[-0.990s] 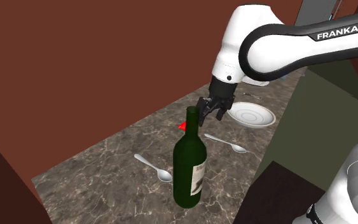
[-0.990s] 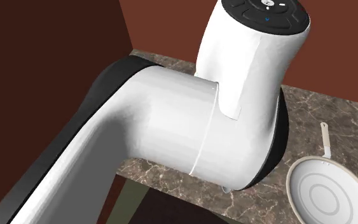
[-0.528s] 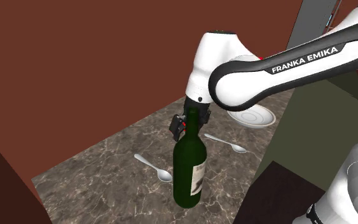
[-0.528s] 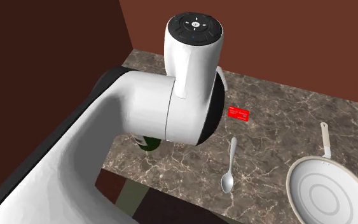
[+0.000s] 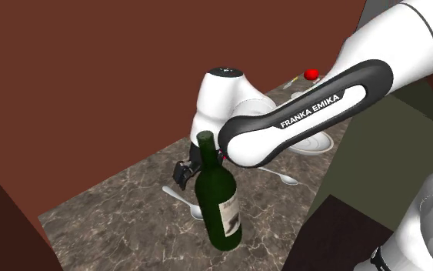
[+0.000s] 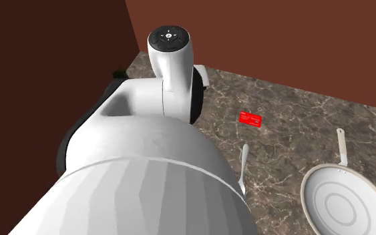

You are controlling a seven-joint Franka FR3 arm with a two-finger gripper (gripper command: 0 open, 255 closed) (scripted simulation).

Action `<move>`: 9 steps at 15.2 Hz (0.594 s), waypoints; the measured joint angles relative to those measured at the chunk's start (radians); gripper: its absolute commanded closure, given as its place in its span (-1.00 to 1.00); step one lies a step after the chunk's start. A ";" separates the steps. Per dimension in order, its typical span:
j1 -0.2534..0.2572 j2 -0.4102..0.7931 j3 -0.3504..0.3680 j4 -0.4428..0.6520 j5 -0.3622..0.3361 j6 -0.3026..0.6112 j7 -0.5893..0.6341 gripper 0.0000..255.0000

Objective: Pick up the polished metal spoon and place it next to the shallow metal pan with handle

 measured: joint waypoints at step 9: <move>0.040 0.218 -0.001 0.110 -0.194 0.095 0.157 -1.00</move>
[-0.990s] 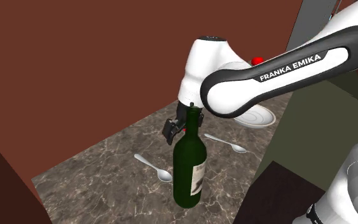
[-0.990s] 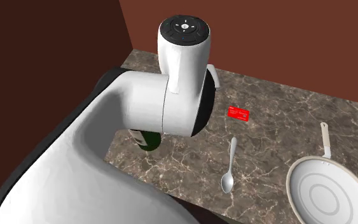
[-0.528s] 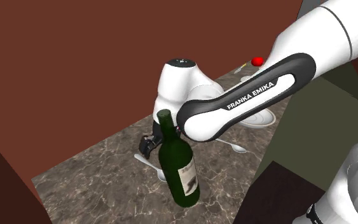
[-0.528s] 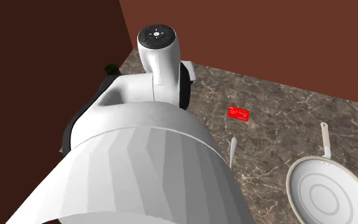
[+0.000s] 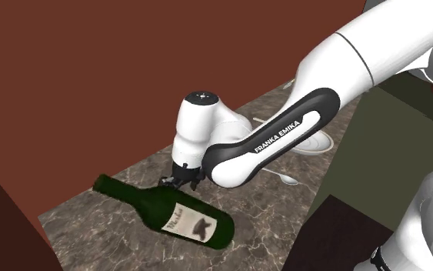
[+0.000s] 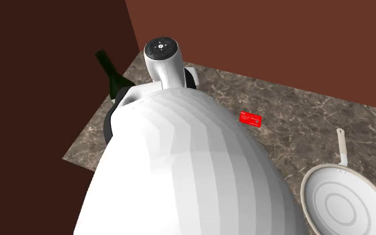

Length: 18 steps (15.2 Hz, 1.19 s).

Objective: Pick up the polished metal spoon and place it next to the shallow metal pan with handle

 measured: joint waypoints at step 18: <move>0.008 0.031 -0.009 0.003 -0.027 0.025 0.019 1.00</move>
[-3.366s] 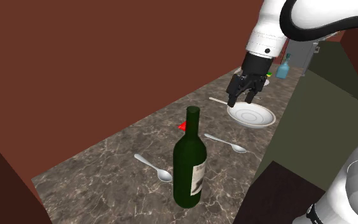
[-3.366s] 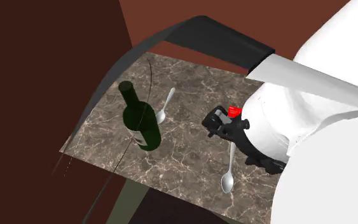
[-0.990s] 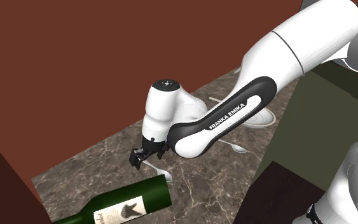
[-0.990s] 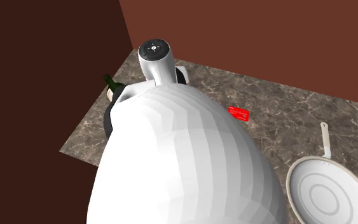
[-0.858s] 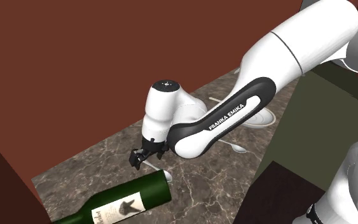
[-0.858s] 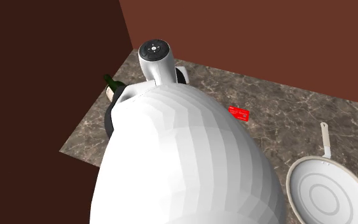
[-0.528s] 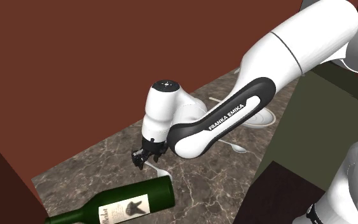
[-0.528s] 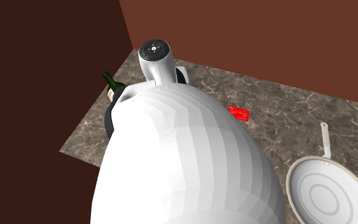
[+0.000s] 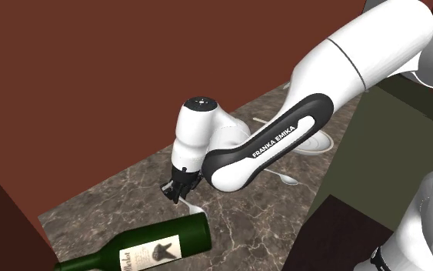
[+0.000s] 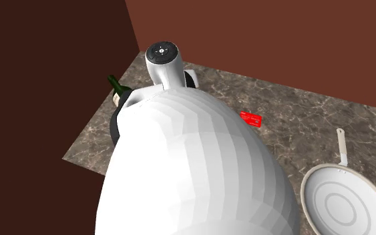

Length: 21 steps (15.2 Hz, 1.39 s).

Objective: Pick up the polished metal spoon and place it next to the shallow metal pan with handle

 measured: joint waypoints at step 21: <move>-0.027 -0.145 0.034 0.099 0.132 -0.225 -0.098 1.00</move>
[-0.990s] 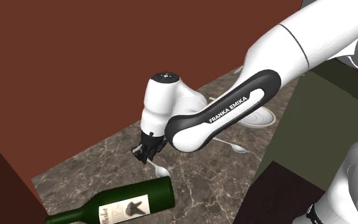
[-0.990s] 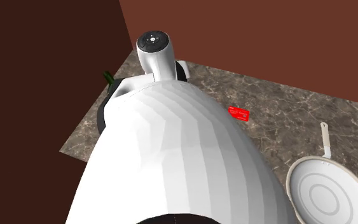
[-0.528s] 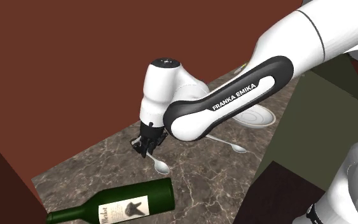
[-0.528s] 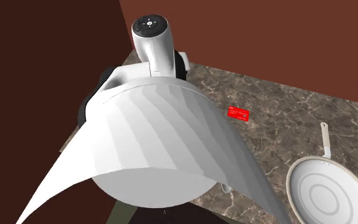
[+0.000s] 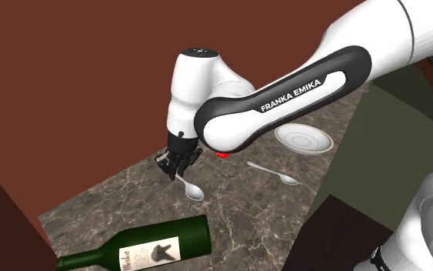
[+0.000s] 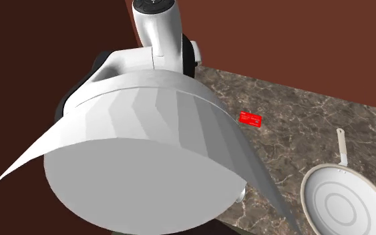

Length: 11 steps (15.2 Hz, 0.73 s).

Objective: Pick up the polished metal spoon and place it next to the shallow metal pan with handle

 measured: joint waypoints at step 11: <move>-0.103 -0.069 -0.086 -0.045 0.110 -0.013 -0.252 1.00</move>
